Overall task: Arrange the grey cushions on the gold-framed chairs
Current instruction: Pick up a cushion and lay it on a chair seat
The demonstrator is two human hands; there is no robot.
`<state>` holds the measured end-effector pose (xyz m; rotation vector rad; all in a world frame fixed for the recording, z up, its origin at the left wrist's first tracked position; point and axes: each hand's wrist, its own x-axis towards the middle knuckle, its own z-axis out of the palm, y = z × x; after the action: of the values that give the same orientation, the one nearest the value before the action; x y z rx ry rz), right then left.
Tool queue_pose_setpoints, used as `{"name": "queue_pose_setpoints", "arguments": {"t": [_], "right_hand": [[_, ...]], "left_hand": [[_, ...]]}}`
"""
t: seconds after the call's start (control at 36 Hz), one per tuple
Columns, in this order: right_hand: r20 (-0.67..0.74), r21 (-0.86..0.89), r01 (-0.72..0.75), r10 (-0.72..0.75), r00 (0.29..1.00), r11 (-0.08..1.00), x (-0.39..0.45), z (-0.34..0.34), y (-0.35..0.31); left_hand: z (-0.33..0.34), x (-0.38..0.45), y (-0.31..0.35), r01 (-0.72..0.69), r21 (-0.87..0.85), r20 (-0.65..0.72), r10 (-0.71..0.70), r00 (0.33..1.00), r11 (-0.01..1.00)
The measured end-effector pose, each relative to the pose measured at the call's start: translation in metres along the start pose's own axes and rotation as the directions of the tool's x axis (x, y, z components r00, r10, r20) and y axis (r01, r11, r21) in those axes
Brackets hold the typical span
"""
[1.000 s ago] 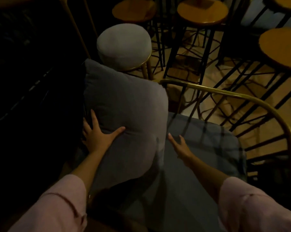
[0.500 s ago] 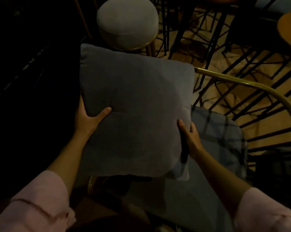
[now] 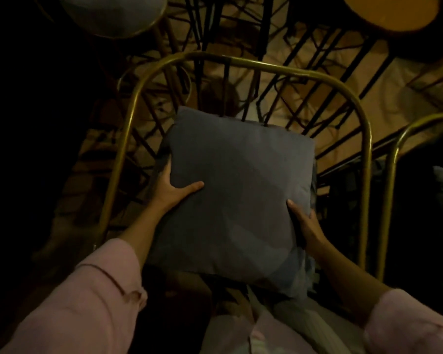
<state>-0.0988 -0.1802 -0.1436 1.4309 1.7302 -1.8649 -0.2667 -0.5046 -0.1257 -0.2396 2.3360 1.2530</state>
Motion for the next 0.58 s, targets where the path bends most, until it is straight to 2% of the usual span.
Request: {"name": "queue_pose_setpoints", "arguments": {"t": [0.14, 0.19, 0.31, 0.39, 0.58], "right_hand": [[0.099, -0.013, -0.016, 0.017, 0.995, 1.0, 0.007, 0.001, 0.017], [0.116, -0.049, -0.038, 0.043, 0.992, 0.998, 0.011, 0.004, 0.023], [0.111, -0.223, -0.003, 0.028, 0.993, 0.975, 0.019, 0.006, 0.037], [0.073, -0.278, 0.037, -0.017, 0.997, 0.96, 0.015, 0.002, 0.046], [0.096, -0.387, 0.263, -0.245, 0.965, 0.884, -0.023, -0.041, 0.034]], "left_hand": [[0.016, 0.002, -0.018, 0.102, 0.128, 0.08, -0.113, 0.99, 0.986], [0.023, -0.002, -0.028, 0.13, 0.214, 0.162, -0.167, 0.973, 0.968], [0.043, -0.018, -0.046, 0.064, 0.497, 0.323, -0.253, 0.912, 0.865], [0.057, -0.034, -0.044, 0.06, 0.541, 0.277, -0.245, 0.929, 0.839], [0.106, -0.081, -0.008, 0.114, 0.525, 0.158, -0.228, 0.961, 0.844]]}}
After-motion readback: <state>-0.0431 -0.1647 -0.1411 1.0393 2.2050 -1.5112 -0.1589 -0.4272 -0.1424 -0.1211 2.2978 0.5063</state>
